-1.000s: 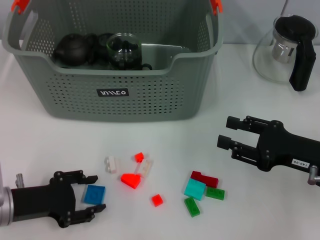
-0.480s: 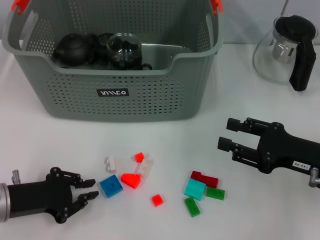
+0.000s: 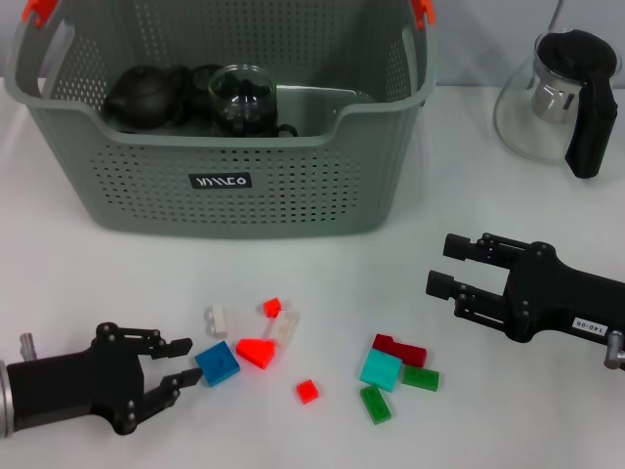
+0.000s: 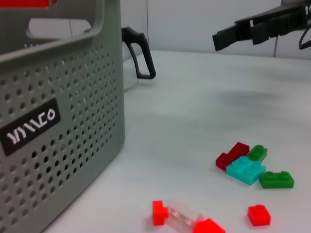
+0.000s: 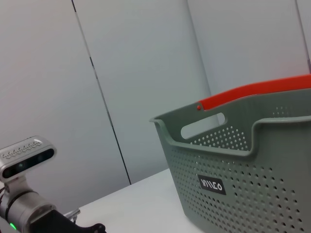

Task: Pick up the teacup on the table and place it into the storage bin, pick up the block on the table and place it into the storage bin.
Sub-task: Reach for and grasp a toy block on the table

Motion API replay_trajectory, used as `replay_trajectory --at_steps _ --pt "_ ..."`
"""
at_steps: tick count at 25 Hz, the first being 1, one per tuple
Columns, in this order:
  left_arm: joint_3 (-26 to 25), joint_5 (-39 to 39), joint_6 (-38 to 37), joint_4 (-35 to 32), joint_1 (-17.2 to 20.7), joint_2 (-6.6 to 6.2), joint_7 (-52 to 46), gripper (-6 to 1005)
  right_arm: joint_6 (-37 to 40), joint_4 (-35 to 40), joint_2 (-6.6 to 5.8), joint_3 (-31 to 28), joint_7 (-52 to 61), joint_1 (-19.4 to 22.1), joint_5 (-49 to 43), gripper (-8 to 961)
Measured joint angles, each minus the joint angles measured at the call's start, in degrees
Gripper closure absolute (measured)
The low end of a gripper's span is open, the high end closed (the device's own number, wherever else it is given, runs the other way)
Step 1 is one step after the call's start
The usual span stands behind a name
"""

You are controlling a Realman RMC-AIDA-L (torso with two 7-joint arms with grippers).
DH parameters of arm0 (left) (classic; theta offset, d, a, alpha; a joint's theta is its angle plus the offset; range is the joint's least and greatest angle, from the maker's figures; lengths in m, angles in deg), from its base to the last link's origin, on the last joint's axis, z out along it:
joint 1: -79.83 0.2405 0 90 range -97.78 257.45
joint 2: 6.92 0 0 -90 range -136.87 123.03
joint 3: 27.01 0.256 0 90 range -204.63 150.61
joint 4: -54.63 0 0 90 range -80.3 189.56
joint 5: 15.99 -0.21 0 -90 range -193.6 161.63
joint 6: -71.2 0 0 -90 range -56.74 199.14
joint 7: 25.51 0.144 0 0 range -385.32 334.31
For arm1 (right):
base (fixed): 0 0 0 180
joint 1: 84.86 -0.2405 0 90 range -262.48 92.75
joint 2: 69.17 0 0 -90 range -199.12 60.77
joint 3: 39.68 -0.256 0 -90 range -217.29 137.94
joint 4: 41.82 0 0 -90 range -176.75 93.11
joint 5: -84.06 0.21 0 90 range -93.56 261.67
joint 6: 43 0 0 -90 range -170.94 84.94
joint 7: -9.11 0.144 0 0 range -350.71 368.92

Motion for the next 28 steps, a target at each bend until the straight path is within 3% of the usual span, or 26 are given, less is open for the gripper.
replay_trajectory --at_steps 11,14,28 --pt "-0.32 0.31 2.05 2.28 0.22 0.51 4.26 519 0.00 0.00 -0.04 0.00 0.02 -0.18 -0.24 328" --pt "-0.14 0.73 4.12 3.62 -0.15 0.53 4.33 282 -0.01 0.00 -0.04 0.00 0.05 -0.33 -0.58 328" --pt "0.22 0.62 7.66 6.66 -1.06 0.47 4.43 247 -0.11 0.00 -0.04 0.00 0.13 -0.31 -0.67 328"
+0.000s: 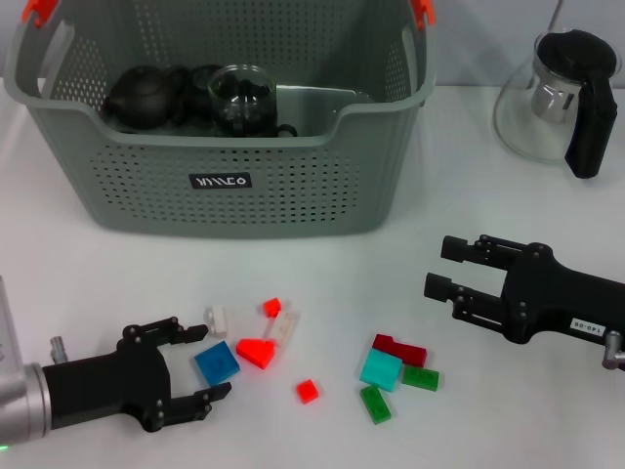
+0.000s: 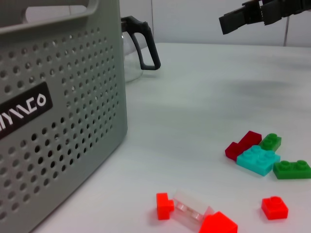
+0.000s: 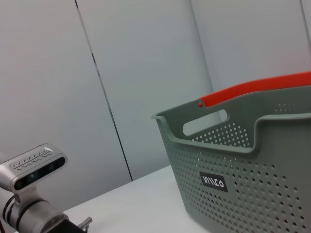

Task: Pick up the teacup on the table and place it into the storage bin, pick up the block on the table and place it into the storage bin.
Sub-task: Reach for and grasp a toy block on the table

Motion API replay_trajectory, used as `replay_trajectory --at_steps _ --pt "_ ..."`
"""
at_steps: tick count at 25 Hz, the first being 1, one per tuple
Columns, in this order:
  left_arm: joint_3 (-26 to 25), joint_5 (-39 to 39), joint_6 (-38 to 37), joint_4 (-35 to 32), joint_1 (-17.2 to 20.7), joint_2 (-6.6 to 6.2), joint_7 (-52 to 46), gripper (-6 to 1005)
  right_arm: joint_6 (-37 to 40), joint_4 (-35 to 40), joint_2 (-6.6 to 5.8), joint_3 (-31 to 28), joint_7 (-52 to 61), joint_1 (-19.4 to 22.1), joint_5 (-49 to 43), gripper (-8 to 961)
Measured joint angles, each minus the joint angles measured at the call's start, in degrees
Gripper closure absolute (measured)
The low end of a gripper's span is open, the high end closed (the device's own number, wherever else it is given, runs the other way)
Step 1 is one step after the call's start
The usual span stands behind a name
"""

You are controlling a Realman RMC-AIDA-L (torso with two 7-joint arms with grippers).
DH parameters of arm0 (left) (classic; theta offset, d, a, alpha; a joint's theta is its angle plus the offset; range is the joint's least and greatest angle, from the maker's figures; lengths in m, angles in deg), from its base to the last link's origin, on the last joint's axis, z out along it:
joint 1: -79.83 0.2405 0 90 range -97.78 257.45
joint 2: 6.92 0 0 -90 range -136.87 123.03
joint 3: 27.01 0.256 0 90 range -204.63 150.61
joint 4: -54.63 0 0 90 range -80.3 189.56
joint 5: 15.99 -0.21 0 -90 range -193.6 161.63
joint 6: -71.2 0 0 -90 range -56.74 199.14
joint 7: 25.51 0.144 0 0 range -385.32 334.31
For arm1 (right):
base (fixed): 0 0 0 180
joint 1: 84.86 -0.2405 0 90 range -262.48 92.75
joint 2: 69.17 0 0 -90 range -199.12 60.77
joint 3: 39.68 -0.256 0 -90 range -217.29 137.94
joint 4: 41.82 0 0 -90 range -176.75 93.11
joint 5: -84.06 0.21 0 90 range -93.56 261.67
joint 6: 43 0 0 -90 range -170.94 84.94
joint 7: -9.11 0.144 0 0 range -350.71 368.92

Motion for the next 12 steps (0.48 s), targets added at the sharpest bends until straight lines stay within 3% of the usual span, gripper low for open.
replay_trajectory --at_steps 12 --pt "0.08 -0.48 1.93 1.15 -0.61 0.06 0.00 339 0.06 -0.07 0.00 0.00 -0.02 0.37 0.00 328"
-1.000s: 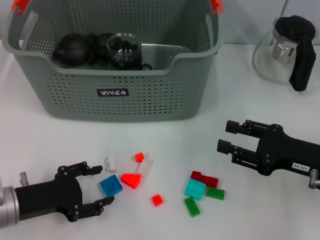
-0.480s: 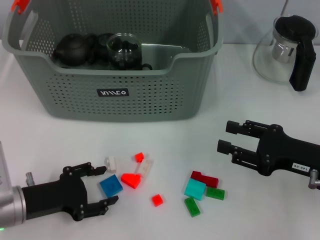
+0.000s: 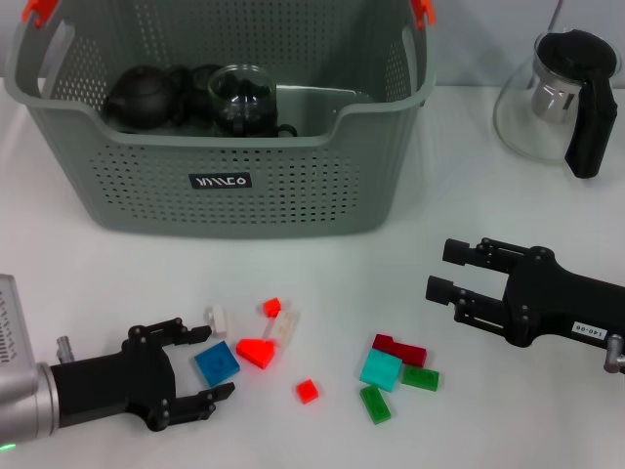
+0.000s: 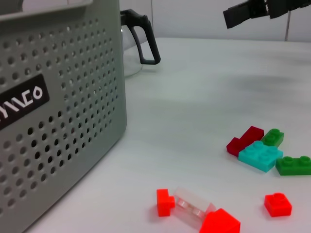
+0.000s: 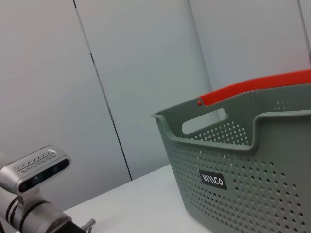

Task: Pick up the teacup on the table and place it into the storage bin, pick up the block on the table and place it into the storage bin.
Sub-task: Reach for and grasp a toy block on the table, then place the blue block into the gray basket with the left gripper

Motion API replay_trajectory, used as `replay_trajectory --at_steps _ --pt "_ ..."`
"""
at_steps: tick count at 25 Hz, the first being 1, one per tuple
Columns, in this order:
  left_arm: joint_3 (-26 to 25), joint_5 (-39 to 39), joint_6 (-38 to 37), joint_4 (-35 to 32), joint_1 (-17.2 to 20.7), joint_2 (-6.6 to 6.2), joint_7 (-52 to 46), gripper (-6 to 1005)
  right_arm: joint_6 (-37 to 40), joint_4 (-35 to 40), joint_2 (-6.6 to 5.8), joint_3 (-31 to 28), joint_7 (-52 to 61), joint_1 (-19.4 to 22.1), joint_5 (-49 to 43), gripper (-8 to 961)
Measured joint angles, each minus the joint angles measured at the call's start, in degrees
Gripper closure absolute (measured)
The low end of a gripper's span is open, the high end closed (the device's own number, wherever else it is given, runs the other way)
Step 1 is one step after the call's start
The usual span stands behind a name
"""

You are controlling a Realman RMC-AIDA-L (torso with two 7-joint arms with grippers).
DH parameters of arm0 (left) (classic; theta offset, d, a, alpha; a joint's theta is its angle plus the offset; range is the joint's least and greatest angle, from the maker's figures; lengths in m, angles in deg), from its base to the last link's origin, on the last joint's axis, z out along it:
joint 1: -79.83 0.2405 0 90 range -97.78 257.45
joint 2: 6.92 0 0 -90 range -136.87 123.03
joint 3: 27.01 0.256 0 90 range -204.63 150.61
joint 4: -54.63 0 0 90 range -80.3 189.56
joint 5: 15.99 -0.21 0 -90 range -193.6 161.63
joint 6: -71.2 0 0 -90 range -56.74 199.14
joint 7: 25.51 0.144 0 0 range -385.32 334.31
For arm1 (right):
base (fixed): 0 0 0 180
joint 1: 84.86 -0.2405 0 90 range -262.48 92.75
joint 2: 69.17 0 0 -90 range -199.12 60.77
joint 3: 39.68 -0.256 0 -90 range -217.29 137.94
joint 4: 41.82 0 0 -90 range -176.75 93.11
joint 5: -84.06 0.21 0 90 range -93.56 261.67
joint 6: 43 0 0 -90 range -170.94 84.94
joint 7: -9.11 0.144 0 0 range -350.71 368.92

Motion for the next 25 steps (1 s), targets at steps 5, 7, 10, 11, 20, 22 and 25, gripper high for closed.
replay_trajectory --at_steps 5,7,10,11,20,22,25 --pt "0.00 0.04 0.82 0.07 0.18 0.00 0.68 385 0.03 -0.02 0.00 0.00 0.00 0.01 0.00 327" --pt "0.00 0.10 1.02 0.08 0.17 0.00 0.74 403 0.03 -0.02 0.00 0.00 0.00 0.02 0.00 327" --pt "0.00 0.26 1.09 -0.01 0.19 0.00 0.78 437 0.03 -0.02 0.00 0.00 0.00 0.01 0.00 327" --pt "0.00 0.26 1.09 -0.05 0.19 0.00 0.79 453 0.03 -0.02 0.00 0.00 0.00 0.02 0.00 327" --pt "-0.99 0.51 -3.60 -1.72 0.33 -0.28 -0.06 597 0.02 -0.37 -0.08 0.00 0.00 0.01 0.01 327" --pt "-2.41 0.89 -8.48 -3.13 0.26 -0.79 -1.46 595 0.01 -0.37 -0.09 0.00 0.00 0.02 0.01 327" --pt "-5.45 3.59 -18.53 -4.38 -0.79 -2.63 -5.14 591 0.00 -0.40 -0.09 -0.01 0.00 -0.09 0.01 327"
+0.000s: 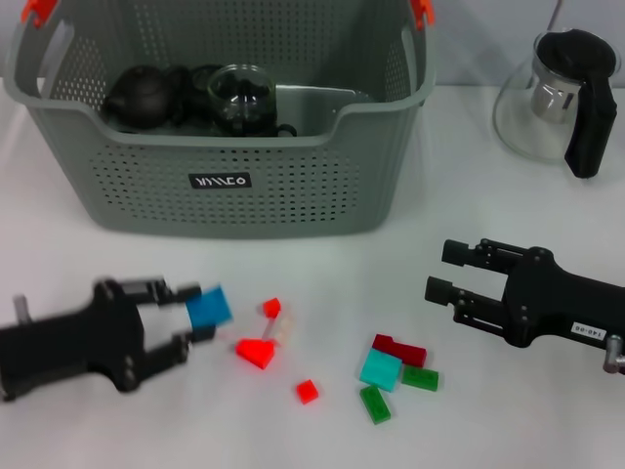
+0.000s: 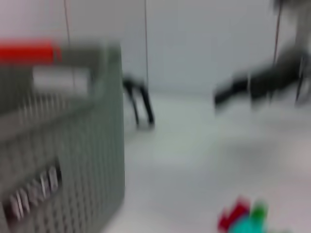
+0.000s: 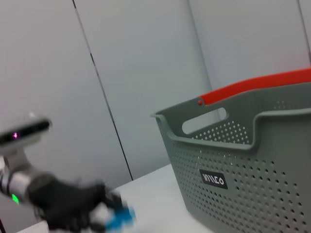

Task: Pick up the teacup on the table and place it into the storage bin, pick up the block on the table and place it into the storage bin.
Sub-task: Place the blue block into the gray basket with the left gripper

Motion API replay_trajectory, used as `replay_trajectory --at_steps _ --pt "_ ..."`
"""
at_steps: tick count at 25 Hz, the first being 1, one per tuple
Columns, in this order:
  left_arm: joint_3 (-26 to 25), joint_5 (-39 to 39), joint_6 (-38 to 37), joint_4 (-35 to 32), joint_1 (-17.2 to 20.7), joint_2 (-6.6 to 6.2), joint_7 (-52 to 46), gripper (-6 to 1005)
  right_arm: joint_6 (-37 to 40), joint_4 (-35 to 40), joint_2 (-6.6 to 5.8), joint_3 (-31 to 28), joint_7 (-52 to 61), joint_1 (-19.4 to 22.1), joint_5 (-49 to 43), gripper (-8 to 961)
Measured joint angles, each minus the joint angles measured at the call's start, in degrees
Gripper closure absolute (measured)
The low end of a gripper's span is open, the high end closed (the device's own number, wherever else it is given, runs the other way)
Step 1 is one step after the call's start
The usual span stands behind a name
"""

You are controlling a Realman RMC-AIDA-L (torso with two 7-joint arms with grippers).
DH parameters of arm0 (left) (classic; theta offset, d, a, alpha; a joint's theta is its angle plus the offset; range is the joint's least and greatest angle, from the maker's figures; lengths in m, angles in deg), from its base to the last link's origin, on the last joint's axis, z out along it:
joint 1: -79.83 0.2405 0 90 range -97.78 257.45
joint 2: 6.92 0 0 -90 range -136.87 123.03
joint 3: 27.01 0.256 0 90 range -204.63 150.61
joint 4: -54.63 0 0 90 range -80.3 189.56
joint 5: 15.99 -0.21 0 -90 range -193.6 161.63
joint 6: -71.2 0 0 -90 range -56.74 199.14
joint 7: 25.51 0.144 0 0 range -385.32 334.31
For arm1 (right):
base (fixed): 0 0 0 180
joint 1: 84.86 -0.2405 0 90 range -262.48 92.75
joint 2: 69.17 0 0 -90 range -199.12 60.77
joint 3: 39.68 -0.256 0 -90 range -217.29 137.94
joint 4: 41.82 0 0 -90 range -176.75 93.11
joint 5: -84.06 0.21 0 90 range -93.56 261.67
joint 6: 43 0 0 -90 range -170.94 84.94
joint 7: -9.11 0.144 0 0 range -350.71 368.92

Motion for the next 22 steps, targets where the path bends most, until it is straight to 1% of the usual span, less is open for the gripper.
replay_trajectory --at_steps 3,4,6,7,9,11,12,14,15,16,17,19,20,22 --pt "-2.73 4.80 -7.63 -0.74 -2.05 -1.48 -4.92 588 0.01 -0.05 0.00 0.01 0.00 -0.23 0.00 327" --pt "-3.45 8.35 -10.46 -0.96 -3.34 -1.96 -8.01 587 0.02 -0.05 0.00 0.00 0.00 -0.31 0.00 327" --pt "-3.64 12.31 -11.90 -1.02 -4.72 -2.39 -11.43 584 0.01 -0.06 0.00 0.00 0.00 -0.41 0.00 327" --pt "-3.60 15.62 -12.04 -1.05 -6.13 -2.72 -14.19 583 0.02 -0.06 0.00 0.01 0.00 -0.48 0.00 327" --pt "-3.41 20.12 -11.24 -1.06 -8.83 -3.23 -18.05 581 0.03 0.02 0.00 0.00 0.00 -0.56 0.00 327" --pt "-3.25 22.64 -8.28 -1.36 -12.05 -3.67 -21.26 579 0.04 0.13 0.02 0.01 0.00 -0.61 0.00 327" --pt "-2.98 23.33 -6.19 -1.75 -13.67 -3.84 -22.82 578 0.03 0.17 0.06 0.00 0.00 -0.66 0.00 327" --pt "-0.56 23.30 0.08 -3.73 -17.13 -4.11 -26.62 575 0.02 0.25 0.13 -0.01 0.00 -0.72 -0.01 327" --pt "1.36 23.13 3.30 -4.96 -18.49 -4.19 -28.49 574 0.03 0.27 0.18 -0.03 0.00 -0.77 0.00 327" --pt "4.56 23.02 6.90 -6.59 -19.68 -4.33 -31.22 573 0.02 0.28 0.20 -0.09 0.00 -0.81 0.00 327" --pt "8.98 22.85 11.62 -8.69 -20.70 -4.52 -34.77 572 0.03 0.28 0.19 -0.16 0.00 -0.91 0.00 327" --pt "16.91 21.89 18.37 -12.41 -21.47 -4.93 -40.75 570 0.04 0.22 0.16 -0.18 0.00 -1.16 0.00 327" --pt "22.78 20.62 22.91 -15.18 -21.76 -5.19 -44.79 568 0.03 0.21 0.14 -0.17 0.00 -1.22 0.00 327" --pt "31.77 15.46 30.33 -19.67 -22.32 -5.20 -51.41 566 0.03 0.21 0.11 -0.17 0.00 -1.27 0.00 327"
